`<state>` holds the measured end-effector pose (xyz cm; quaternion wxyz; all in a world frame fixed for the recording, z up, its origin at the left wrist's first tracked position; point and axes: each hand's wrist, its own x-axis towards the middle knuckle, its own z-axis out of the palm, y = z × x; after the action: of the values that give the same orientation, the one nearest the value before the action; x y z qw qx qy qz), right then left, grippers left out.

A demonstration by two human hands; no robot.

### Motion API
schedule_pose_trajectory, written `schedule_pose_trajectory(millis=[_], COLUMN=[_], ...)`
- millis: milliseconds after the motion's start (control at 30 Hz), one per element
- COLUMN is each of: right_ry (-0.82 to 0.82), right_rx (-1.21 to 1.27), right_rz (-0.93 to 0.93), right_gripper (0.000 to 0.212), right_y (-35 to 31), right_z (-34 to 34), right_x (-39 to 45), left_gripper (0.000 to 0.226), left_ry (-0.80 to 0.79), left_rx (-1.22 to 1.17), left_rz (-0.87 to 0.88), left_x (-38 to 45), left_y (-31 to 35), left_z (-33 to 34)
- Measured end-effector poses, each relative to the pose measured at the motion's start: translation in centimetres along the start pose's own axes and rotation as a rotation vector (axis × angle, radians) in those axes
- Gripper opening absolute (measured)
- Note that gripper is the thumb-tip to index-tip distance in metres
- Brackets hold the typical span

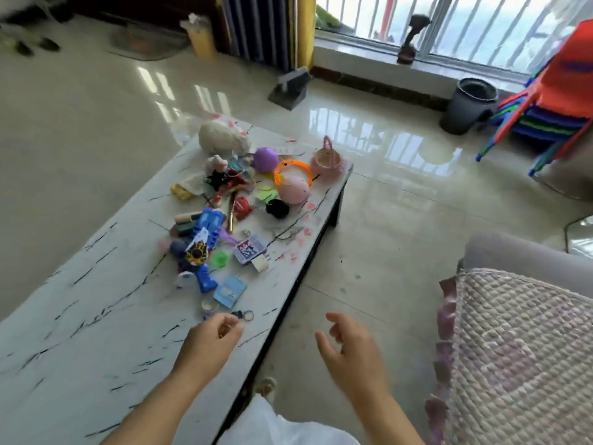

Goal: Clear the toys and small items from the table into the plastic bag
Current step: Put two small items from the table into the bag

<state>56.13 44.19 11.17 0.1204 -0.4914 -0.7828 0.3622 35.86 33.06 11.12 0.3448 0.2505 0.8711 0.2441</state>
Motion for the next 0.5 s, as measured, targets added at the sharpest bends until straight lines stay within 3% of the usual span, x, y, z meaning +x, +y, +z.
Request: schedule_pose_trajectory(millis=[267,500], right_ry=[-0.117,-0.301], right_rx=[-0.039,-0.087], right_rz=[-0.018,-0.033], right_gripper=[0.03,0.031], right_y=[-5.9,-6.3], right_z=[6.1,10.8], right_x=[8.4,12.6], left_gripper=[0.006,0.013], left_ry=[0.002,-0.001], left_rx=[-0.046,-0.09], left_rz=[-0.089,-0.221], left_x=[7.7,12.0], left_y=[-3.6,-6.3], left_z=[-5.2,-4.2])
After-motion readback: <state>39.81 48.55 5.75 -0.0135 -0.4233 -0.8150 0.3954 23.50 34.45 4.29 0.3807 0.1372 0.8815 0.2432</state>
